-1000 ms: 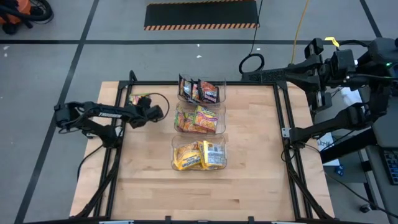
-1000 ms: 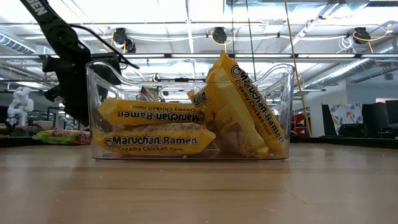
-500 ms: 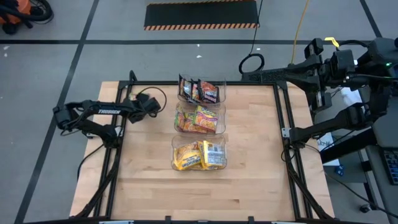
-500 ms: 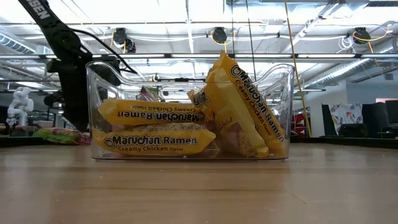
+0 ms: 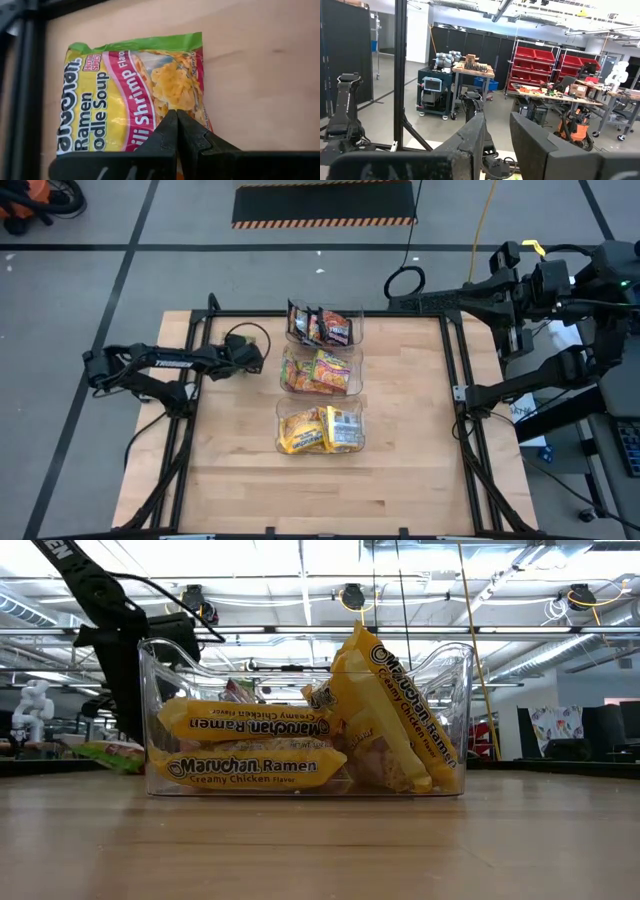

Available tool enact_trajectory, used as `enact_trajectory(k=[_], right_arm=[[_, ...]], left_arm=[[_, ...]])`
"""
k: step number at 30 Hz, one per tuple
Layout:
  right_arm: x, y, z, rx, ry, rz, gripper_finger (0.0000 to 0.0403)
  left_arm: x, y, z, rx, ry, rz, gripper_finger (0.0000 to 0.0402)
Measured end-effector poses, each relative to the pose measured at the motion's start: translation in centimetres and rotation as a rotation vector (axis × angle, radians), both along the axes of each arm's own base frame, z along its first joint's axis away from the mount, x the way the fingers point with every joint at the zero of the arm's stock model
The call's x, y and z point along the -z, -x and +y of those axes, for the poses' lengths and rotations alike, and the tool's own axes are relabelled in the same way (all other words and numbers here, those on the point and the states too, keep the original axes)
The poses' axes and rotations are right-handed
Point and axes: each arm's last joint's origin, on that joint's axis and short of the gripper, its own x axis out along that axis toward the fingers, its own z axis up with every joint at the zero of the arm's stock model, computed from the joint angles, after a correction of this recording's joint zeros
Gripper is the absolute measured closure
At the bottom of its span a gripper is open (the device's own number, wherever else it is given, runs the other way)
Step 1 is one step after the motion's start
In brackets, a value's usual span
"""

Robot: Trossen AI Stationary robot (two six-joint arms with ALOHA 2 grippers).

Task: Sort Maruchan noodles
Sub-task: Put the green noodle pack into the center transparent bin

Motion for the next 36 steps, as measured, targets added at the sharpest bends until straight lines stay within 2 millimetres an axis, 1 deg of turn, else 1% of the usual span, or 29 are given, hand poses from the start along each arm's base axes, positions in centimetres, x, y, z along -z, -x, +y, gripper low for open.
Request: enact_trajectory(k=[9,12,17,20,22,25,27,28,30,33,36], right_arm=[[0.0,0.0,0.0,-0.002,-0.037,0.0,0.0312],[0.0,0.0,0.0,-0.002,-0.037,0.0,0.0312],[-0.1,0.0,0.0,-0.003,-0.035,-0.013,0.0312],[-0.1,-0.1,0.0,-0.003,-0.035,-0.013,0.0312],[-0.1,-0.1,0.0,-0.003,-0.042,-0.005,0.0312],[0.2,-0.6,0.0,-0.003,-0.053,0.019,0.0312],[0.3,-1.0,-0.1,-0.002,-0.054,0.037,0.0312],[0.4,-1.4,-0.1,-0.002,-0.054,0.044,0.0312],[0.5,-2.2,-0.1,-0.001,-0.046,0.061,0.0312],[1.0,-4.1,-0.3,0.003,-0.035,0.1,0.0312],[1.8,-7.0,-0.7,0.019,-0.038,0.161,0.0312]], left_arm=[[0.0,-1.3,-3.0,0.056,0.018,-0.079,0.0401],[-0.1,-1.4,-3.6,0.075,0.02,-0.092,0.0401],[-0.8,-1.3,-4.3,0.109,0.056,-0.149,0.0401],[-1.5,-0.7,-4.5,0.113,0.025,-0.144,0.0401],[-2.3,0.0,-4.6,0.117,0.013,-0.139,0.0401],[-4.9,0.2,-4.7,0.139,-0.032,-0.187,0.0401],[-6.9,0.6,-5.0,0.161,-0.06,-0.186,0.0401],[-8.0,0.7,-5.1,0.177,-0.081,-0.197,0.04],[-11.0,0.7,-5.4,0.21,-0.134,-0.258,0.0399],[-14.7,1.4,-6.1,0.273,-0.188,-0.301,0.0397],[-17.7,2.4,-7.0,0.328,-0.201,-0.357,0.0396]])
